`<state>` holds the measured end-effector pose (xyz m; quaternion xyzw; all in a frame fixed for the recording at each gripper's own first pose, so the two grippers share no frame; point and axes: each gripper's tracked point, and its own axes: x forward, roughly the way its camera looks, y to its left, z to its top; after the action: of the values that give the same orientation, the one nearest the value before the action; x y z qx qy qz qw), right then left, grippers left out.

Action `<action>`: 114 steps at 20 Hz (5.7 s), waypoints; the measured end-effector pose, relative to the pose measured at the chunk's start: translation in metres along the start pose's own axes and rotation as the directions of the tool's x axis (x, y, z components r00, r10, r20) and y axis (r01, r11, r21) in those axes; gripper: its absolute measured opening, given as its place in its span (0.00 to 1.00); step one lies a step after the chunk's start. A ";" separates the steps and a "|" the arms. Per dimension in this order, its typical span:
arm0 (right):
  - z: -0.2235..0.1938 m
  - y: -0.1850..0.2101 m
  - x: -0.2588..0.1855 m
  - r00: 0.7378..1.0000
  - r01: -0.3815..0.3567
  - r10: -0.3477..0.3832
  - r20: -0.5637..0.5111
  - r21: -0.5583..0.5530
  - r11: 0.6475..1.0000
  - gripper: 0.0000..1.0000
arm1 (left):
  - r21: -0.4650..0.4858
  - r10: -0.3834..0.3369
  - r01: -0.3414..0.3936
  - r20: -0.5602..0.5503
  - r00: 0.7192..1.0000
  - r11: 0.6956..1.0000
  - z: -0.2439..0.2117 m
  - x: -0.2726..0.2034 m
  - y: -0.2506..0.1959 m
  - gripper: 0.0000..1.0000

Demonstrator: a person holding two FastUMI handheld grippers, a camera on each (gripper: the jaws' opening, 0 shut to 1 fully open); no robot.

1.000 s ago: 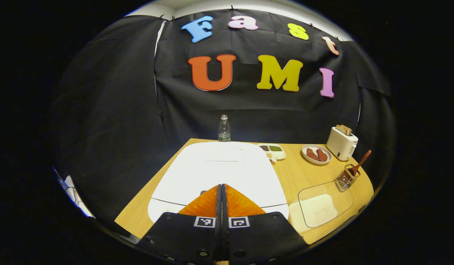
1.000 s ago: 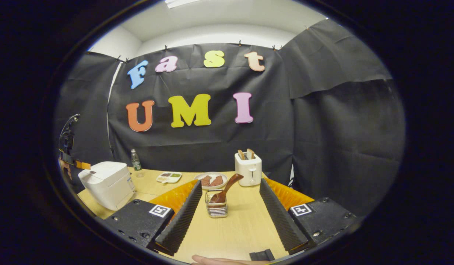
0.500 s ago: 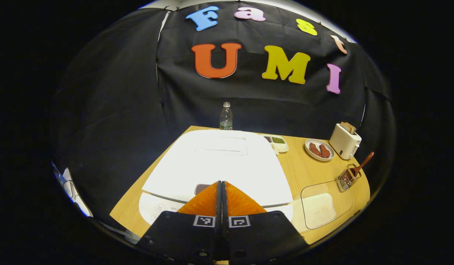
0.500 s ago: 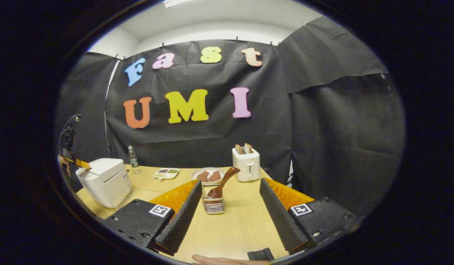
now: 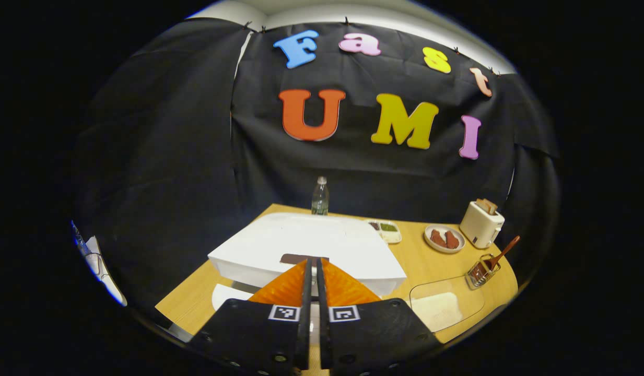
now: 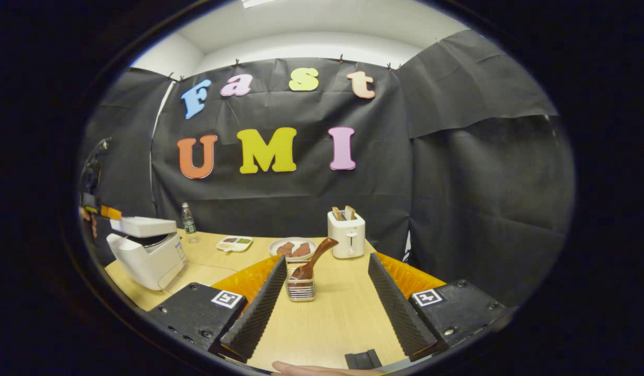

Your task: Close the left gripper, press the button to open the rice cooker; take a wooden spoon from the chopstick holder with the right hand, scoop a spoonful of rice and pour it into the rice cooker, then put the wooden spoon back into the chopstick holder.

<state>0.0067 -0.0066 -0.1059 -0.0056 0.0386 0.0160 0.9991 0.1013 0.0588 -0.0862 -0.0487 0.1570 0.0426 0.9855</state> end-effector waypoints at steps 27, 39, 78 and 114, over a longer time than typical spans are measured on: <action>-0.051 0.005 0.112 1.000 -0.013 0.016 -0.027 0.111 0.994 1.00 | -0.022 -0.013 0.022 0.347 0.938 1.000 -0.013 -0.108 -0.007 0.94; -0.088 0.028 0.231 0.993 -0.010 0.023 -0.115 0.120 0.993 0.96 | 0.019 -0.075 0.074 0.409 0.909 0.997 -0.032 -0.090 -0.020 0.94; 0.022 0.166 0.130 0.976 -0.218 0.218 -0.002 0.031 0.975 0.16 | -0.026 -0.082 0.101 0.405 0.911 0.995 -0.048 -0.158 0.041 0.94; -0.129 0.313 0.108 0.748 -0.387 0.595 -0.293 0.536 0.750 0.17 | 0.140 -0.169 0.131 0.309 0.936 0.981 -0.082 -0.146 0.001 0.94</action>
<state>0.0944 0.3081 -0.2455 0.2287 0.2693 0.2751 0.8942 -0.0623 0.0410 -0.1179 0.0049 -0.0064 -0.0349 0.9994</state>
